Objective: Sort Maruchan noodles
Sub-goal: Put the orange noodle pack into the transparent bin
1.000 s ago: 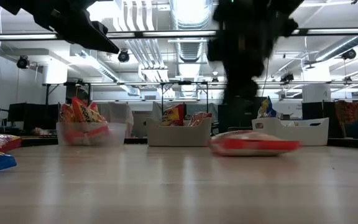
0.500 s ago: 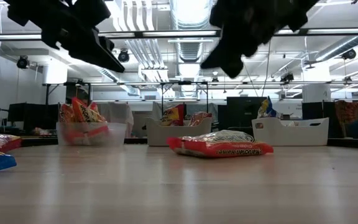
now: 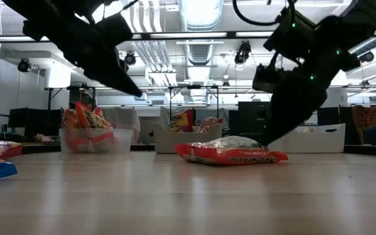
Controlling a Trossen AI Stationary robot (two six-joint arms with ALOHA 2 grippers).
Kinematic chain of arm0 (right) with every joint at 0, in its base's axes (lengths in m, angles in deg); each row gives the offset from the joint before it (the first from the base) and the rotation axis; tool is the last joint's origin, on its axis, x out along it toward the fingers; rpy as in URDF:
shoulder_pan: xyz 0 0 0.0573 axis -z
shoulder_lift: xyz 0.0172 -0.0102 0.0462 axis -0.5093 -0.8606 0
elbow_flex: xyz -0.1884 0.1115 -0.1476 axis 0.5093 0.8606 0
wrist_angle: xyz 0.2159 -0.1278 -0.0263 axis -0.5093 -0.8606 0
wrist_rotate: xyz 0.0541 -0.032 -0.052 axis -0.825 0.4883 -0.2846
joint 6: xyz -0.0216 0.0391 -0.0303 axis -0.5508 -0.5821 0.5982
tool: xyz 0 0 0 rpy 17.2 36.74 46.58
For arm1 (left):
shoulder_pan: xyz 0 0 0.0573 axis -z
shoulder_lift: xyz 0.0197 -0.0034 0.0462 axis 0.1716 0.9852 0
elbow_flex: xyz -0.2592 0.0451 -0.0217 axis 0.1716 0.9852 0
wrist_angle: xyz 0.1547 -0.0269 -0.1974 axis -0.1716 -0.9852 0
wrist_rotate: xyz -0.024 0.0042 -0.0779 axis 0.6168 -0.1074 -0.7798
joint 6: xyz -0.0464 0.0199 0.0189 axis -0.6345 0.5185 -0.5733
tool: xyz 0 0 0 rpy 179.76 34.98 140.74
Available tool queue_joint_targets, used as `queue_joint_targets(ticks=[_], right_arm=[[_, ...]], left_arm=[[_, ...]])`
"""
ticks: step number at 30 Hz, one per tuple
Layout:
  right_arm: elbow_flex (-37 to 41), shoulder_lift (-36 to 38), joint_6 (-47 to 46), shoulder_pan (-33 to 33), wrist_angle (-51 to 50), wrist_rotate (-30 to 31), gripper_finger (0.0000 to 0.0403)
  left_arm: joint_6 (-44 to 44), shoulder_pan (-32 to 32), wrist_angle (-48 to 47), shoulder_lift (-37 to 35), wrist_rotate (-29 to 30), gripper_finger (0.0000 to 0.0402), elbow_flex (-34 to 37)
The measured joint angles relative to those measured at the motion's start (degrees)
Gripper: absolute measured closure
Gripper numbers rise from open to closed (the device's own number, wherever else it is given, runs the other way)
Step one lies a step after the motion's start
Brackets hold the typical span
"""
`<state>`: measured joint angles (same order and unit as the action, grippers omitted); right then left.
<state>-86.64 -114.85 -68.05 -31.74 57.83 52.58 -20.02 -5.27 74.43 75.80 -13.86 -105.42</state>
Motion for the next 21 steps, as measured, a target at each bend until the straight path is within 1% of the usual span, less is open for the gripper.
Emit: queue_joint_targets(ticks=[4, 10, 13, 16, 21], right_arm=[[2.54, -2.38, -1.22, 0.00, 6.89, 0.08, 0.0394], [3.12, -9.35, -2.31, 0.00, 17.20, 0.59, 0.0394], [2.65, -13.31, -2.48, 0.00, 20.39, 0.57, 0.0394], [1.74, -16.60, -2.52, 0.00, 20.92, 0.56, 0.0394], [1.26, -19.98, -3.08, 0.00, 22.61, 0.52, 0.0394]], left_arm=[[-2.19, 0.07, 4.11, 4.52, -0.63, 0.0308, -0.02], [-7.66, 0.07, 11.60, 10.05, -4.60, 0.0308, 0.05], [-10.43, 0.44, 12.51, 11.39, -6.34, 0.0307, 0.00], [-14.14, 1.02, 12.63, 12.59, -6.39, 0.0301, 0.20], [-21.09, 1.39, 12.46, 14.09, -6.37, 0.0274, 1.28]])
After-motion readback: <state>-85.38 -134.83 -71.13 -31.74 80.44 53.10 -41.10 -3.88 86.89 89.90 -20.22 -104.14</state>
